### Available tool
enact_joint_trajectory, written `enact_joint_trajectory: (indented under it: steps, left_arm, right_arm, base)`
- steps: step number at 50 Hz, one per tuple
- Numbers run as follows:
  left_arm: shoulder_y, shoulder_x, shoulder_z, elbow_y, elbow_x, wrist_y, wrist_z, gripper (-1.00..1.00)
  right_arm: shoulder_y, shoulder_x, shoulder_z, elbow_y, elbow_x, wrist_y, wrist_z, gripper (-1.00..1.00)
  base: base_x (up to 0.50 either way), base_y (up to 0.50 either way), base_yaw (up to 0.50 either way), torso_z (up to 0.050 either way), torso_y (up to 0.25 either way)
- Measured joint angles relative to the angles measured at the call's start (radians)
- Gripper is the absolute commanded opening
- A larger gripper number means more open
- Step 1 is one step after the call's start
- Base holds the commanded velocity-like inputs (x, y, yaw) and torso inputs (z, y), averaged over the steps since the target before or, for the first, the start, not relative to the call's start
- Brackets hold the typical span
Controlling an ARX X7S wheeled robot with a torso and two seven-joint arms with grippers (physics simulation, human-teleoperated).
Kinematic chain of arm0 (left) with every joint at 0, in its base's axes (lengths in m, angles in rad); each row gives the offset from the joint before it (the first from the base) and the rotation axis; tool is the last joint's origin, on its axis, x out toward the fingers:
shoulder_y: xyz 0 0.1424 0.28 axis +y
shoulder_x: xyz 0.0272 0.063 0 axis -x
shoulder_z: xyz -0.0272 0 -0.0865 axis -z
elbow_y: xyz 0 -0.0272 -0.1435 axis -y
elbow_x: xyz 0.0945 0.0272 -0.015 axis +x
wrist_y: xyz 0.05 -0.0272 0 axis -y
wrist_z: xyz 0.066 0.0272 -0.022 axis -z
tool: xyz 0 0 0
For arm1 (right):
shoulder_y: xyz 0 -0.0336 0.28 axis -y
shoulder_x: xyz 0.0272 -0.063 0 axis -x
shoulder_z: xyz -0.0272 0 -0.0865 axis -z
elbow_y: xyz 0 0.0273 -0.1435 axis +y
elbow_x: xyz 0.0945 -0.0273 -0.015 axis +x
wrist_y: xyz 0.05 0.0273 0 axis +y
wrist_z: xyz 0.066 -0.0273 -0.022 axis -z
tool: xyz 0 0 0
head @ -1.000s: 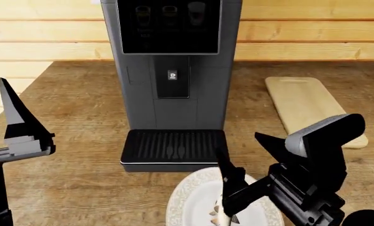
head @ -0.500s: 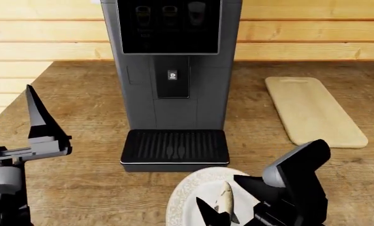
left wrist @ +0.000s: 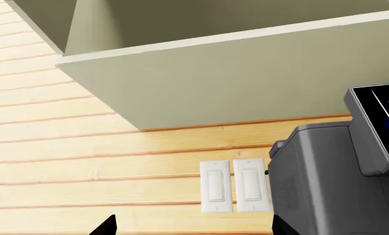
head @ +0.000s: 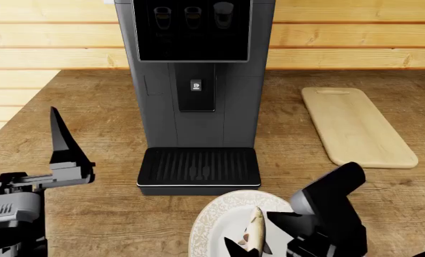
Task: Pick the fish from the plate and place it on the cutting board. Then pick the condiment bottle from the cabinet and place it next to the cutting board.
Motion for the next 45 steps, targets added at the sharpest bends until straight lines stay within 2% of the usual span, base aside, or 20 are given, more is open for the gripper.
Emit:
enact_joint_trajectory:
  steps: [28, 45]
  left_arm:
    - [0.011, -0.003, -0.002, -0.046, -0.022, 0.037, 0.002, 1.00]
    - [0.024, -0.008, -0.004, -0.050, -0.020, 0.047, -0.004, 1.00]
  right_arm:
    - [0.074, -0.003, -0.129, 0.073, 0.015, 0.009, 0.060, 1.00]
    - [0.060, 0.009, -0.139, 0.095, -0.001, 0.014, 0.042, 1.00]
  base:
    - [0.00, 0.00, 0.00, 0.000, 0.000]
    - [0.00, 0.00, 0.00, 0.000, 0.000]
